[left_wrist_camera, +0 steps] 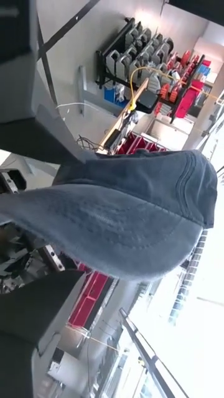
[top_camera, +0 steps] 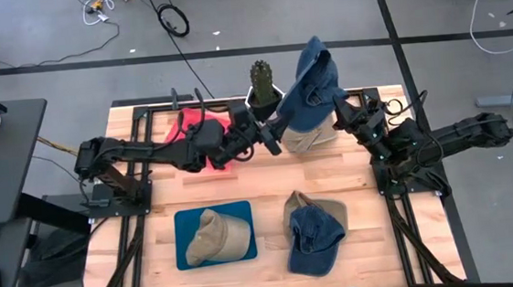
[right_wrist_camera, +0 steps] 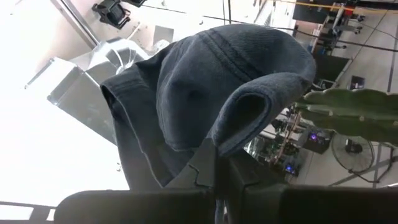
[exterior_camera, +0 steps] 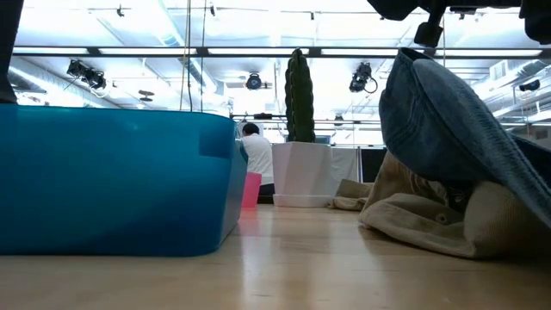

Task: Pick & Place hat
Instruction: Put the top blue cap into the pink bin

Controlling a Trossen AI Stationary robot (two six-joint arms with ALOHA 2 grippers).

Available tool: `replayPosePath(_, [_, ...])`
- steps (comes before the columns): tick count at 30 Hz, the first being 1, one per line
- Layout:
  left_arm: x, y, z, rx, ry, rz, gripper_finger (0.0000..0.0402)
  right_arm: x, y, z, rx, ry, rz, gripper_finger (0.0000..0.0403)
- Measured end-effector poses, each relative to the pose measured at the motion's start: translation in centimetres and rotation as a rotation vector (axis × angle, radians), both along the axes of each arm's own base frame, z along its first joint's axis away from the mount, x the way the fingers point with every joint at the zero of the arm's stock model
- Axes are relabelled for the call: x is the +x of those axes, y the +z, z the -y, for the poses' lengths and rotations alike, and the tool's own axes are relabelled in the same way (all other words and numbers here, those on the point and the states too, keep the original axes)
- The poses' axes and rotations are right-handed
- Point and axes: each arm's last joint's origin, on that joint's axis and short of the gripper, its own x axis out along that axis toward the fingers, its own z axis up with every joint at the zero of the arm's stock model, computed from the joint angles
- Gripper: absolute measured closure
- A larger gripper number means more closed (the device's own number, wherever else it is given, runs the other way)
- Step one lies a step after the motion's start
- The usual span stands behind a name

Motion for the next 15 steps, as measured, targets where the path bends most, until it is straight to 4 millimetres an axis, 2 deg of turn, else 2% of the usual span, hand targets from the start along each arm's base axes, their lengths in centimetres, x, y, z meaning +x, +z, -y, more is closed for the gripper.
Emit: replayPosePath(15, [0.05, -0.26, -0.04, 0.021, 0.018, -0.045, 0.0361, -0.14, 0.16, 0.65, 0.006, -0.015, 0.035, 0.0399])
